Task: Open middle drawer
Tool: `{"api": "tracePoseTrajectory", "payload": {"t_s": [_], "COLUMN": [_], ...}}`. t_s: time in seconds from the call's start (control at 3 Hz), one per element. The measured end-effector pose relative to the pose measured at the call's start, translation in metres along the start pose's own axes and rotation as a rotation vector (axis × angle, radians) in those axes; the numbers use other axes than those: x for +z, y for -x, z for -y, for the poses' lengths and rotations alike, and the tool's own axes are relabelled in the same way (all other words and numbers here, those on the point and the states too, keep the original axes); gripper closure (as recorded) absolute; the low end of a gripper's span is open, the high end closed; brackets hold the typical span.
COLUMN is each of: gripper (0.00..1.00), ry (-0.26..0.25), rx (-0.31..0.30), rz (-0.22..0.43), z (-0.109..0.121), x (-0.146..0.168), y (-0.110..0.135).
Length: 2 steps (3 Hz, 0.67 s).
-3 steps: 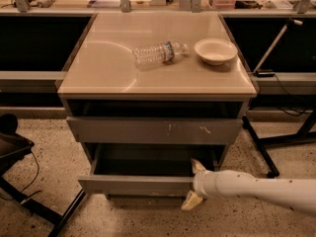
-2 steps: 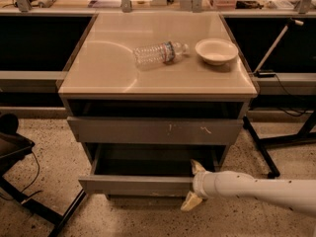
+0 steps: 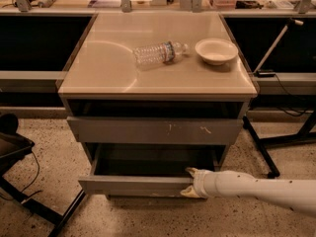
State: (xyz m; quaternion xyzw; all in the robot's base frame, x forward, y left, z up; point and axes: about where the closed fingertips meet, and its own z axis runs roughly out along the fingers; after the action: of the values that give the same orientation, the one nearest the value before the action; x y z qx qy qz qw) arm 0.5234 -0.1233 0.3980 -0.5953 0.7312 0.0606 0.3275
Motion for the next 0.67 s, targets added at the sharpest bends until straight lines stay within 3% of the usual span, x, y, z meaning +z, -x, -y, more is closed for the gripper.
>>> {"api": "tracePoseTrajectory", "payload": {"t_s": [0.67], "gripper": [0.88], "ry": [0.000], "rx": [0.000], "rz": [0.000], "z": [0.0000], "x": [0.0000], "y": [0.0000]}}
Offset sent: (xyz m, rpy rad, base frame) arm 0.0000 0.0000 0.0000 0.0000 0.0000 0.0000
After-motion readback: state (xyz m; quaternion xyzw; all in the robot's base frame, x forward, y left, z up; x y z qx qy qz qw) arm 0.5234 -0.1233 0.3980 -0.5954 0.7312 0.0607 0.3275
